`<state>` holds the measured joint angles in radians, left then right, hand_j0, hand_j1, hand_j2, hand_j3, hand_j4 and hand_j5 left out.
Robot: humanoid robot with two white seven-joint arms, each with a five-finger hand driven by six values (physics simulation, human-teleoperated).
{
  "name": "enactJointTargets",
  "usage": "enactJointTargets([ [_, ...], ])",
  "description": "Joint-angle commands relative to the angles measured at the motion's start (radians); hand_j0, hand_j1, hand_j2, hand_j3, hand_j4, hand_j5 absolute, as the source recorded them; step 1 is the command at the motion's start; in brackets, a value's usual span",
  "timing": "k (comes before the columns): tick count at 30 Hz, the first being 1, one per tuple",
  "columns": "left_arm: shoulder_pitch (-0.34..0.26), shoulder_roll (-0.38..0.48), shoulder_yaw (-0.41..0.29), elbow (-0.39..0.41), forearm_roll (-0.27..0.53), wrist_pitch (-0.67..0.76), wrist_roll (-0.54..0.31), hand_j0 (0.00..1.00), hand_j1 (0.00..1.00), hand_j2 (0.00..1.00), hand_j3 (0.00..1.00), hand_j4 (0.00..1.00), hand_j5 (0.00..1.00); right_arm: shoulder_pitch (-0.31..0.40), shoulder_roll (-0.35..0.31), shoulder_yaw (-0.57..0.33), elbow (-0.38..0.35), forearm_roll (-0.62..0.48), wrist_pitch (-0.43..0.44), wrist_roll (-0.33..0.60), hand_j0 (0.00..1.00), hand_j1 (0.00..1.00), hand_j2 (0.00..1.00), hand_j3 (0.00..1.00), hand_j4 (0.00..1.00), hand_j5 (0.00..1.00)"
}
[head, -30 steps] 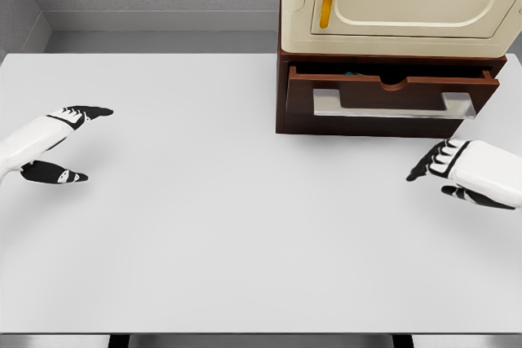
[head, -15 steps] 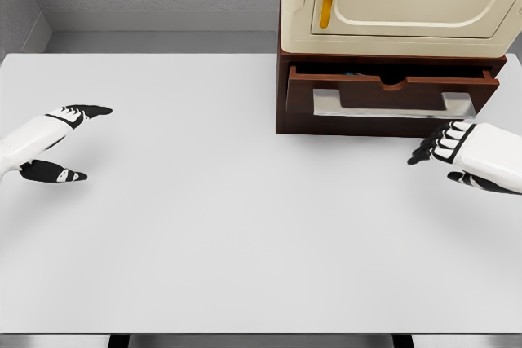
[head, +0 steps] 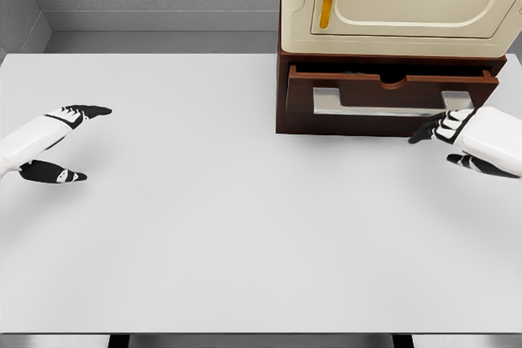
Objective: Put the switch into the drawer with left arm, and close the drawer with right arm
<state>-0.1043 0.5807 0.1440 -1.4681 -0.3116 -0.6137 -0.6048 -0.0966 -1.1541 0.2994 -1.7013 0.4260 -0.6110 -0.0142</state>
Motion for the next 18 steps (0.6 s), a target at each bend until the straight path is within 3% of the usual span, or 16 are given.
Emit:
enactJointTargets([
  [1,0.0,0.001,0.0,0.0,0.008,0.003,0.0,1.0,1.0,1.0,1.0,1.0,1.0,0.0,0.008,0.0,0.011,-0.003,0.0,-0.001,0.75,0.75,0.75,0.75,0.75,0.75],
  [18,0.0,0.002,0.0,0.002,0.008,0.003,0.0,1.0,1.0,1.0,1.0,1.0,1.0,-0.023,0.057,0.006,0.071,0.011,0.0,-0.001,0.77,0.77,0.77,0.77,0.77,0.77],
])
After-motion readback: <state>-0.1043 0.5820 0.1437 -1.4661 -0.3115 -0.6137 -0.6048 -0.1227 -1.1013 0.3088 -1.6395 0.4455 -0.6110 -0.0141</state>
